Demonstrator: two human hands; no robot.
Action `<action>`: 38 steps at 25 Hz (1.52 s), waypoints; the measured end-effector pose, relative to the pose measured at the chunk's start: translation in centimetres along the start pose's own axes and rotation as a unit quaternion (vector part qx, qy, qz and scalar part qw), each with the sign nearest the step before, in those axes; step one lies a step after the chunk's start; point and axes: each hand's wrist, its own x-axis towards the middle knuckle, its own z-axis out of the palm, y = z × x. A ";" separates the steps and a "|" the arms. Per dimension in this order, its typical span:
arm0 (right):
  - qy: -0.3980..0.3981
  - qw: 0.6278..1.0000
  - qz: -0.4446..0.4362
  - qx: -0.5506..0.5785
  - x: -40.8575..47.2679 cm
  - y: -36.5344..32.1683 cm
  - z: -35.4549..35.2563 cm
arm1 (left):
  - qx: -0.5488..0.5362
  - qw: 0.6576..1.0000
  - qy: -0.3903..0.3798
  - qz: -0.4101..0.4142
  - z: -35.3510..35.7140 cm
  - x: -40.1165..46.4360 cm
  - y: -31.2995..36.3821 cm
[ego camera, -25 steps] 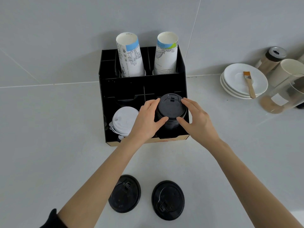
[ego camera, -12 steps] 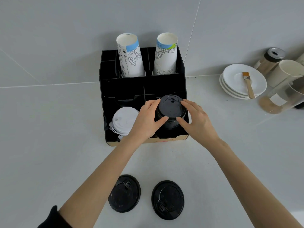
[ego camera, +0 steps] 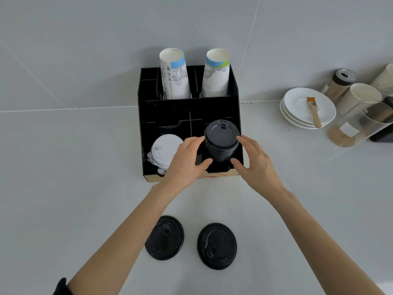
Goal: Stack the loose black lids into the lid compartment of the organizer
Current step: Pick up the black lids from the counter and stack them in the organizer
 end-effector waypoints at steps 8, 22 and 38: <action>-0.062 0.998 0.000 -0.006 -6.1 0.2 1.2 | 0.015 0.999 -0.048 -0.010 1.1 -6.6 -1.6; -0.158 0.986 0.043 0.015 -14.1 1.3 5.0 | 0.064 0.981 -0.176 -0.051 5.9 -14.4 -2.3; -0.170 0.984 0.054 0.022 -14.3 1.3 6.0 | 0.105 0.983 -0.141 -0.054 8.5 -16.8 -2.4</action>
